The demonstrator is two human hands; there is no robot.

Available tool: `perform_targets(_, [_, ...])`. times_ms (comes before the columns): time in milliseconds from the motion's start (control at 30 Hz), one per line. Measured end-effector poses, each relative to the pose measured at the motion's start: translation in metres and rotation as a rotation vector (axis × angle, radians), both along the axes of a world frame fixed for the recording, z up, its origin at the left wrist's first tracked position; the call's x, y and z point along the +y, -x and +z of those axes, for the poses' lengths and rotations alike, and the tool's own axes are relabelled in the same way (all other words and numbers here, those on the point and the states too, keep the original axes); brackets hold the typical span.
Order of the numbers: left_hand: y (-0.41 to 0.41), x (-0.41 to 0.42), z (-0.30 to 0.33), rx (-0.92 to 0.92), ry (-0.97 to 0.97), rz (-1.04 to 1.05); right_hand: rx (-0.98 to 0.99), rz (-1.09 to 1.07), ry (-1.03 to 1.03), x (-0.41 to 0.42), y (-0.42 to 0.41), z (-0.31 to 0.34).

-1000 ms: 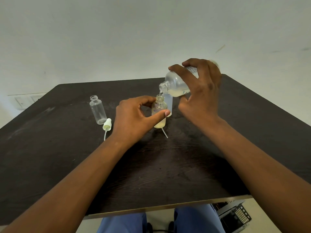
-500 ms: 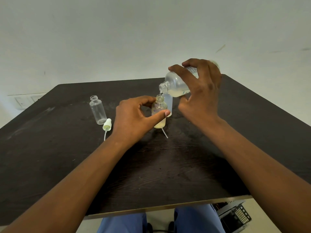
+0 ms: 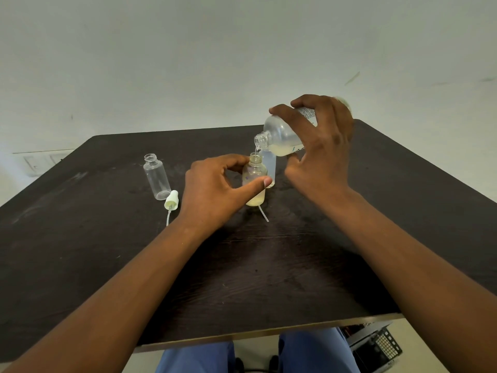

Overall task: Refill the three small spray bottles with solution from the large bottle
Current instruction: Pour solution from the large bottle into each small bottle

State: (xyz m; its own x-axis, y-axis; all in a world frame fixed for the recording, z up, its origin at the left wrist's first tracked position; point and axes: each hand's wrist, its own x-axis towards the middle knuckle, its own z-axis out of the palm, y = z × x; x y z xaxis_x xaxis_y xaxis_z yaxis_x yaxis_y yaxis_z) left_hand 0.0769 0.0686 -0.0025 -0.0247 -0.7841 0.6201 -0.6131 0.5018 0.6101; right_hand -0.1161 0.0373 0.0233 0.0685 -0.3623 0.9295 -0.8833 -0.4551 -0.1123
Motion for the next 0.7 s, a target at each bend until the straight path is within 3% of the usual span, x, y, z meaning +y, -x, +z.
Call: perform_targets(700, [-0.0001, -0.0006, -0.0002, -0.019, 0.012, -0.002, 0.004, 0.005, -0.004, 0.0007, 0.0001, 0.0011])
